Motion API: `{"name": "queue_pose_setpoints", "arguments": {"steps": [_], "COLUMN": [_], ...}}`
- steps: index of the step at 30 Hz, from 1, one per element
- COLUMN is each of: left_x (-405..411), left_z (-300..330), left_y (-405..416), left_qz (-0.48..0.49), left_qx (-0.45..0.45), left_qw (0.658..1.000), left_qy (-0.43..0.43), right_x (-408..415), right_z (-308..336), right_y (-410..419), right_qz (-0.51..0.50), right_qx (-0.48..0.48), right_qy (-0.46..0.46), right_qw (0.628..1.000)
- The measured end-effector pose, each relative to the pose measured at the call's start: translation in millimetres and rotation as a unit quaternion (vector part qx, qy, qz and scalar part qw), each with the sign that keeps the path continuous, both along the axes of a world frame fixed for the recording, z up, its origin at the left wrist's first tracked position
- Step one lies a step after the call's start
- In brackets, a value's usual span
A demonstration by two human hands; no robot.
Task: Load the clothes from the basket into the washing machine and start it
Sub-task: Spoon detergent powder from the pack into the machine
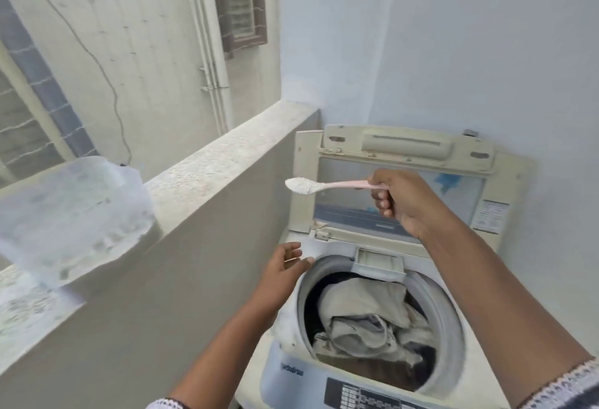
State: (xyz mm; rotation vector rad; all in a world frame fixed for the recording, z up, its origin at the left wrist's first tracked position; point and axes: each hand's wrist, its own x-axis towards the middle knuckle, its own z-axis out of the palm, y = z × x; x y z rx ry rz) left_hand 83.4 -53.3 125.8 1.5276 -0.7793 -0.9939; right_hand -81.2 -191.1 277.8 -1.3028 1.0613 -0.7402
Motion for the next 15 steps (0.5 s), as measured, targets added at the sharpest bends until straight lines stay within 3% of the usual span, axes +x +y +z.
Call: {"name": "queue_pose_setpoints", "arguments": {"steps": [15], "left_x": [-58.7], "left_z": [-75.1], "left_y": [-102.1], "left_qz": [-0.104], "left_qx": [0.136], "left_qw": [0.981], "left_qy": [0.089], "right_x": [-121.7], "right_z": [-156.3], "right_y": [-74.9], "right_qz": [-0.142], "right_qx": [0.121], "right_qy": [0.067], "right_qw": [0.98]}}
